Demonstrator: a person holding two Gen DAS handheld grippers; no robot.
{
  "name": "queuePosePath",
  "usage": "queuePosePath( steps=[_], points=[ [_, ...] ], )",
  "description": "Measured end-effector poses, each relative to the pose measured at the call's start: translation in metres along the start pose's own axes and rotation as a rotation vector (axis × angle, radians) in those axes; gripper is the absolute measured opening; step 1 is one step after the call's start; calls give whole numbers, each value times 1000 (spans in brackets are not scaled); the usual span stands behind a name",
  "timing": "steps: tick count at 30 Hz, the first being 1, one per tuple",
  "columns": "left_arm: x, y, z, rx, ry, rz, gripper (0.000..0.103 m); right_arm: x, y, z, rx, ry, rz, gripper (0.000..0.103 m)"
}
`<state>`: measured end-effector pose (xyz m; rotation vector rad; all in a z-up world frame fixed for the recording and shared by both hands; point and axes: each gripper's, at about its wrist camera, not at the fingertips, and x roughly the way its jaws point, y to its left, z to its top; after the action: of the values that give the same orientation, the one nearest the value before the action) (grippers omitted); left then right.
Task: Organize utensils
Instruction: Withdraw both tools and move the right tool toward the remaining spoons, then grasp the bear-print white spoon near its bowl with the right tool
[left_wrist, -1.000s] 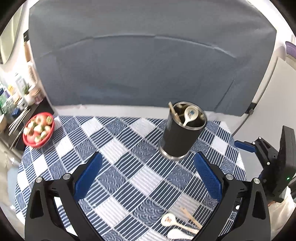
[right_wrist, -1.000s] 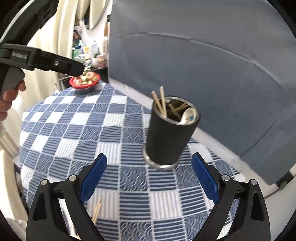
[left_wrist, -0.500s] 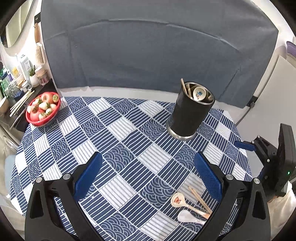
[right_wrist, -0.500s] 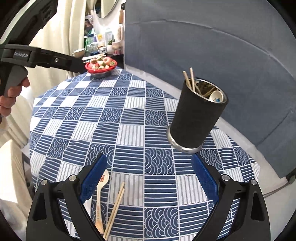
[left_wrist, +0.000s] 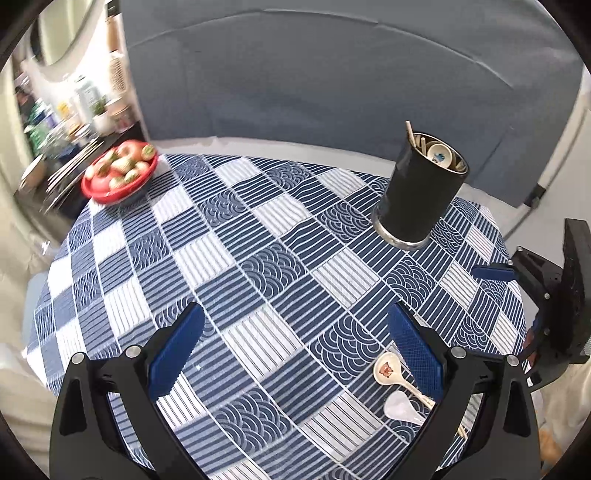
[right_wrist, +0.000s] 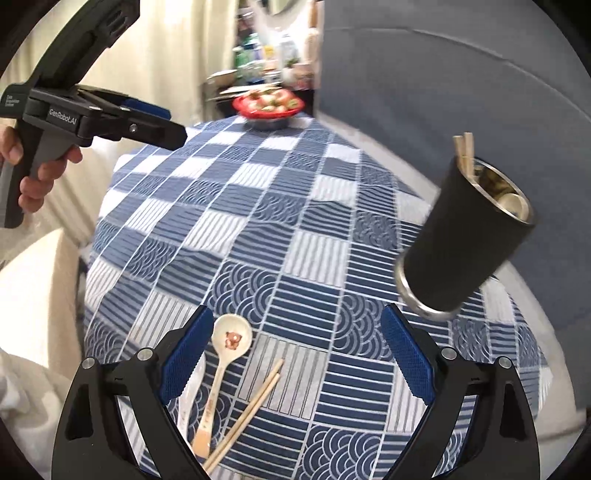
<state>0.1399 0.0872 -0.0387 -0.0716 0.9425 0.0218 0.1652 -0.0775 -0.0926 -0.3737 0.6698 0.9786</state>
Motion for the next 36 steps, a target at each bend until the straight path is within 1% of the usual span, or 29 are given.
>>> queuePosePath(
  steps=[1,3,7,10,15,17,21,23,24,25,26,27,28,30,33,36],
  points=[
    [-2,-3,-7,-30,2,15,97,4,-1,0,-27,11,26,85],
    [-3,-8,-18,-75,11,36,97,11,-3,1,-66,32,71,79],
    [-3,-19,-43,-153,34,82,97,32,-3,0,-153,77,168,77],
    [-3,-25,-67,-247,58,100,97,48,-3,-1,-196,107,245,75],
    [-4,-32,-101,-333,87,151,97,78,-4,-2,-220,158,347,71],
    [-3,-32,-114,-375,107,176,97,87,-4,-3,-218,174,391,65],
    [-11,-33,-131,-434,106,191,97,101,-7,-4,-204,198,485,57],
    [-14,-33,-137,-450,107,206,97,104,-8,-5,-192,199,523,57],
    [-14,-33,-138,-455,111,213,97,107,-8,-6,-179,198,547,55],
    [-14,-34,-141,-463,117,218,97,109,-8,-6,-172,199,556,48],
    [-13,-34,-143,-470,122,218,97,111,-8,-7,-167,205,562,27],
    [-11,-34,-145,-480,130,215,97,116,-6,-9,-161,230,575,8],
    [-10,-35,-146,-485,134,212,97,116,-6,-11,-157,239,588,7],
    [-7,-39,-146,-484,141,205,97,111,-8,-15,-140,228,613,5],
    [-1,-48,-143,-462,144,193,97,98,-25,-18,-53,180,586,4],
    [7,-59,-134,-438,150,176,97,83,-45,-21,37,131,539,5]
  ],
)
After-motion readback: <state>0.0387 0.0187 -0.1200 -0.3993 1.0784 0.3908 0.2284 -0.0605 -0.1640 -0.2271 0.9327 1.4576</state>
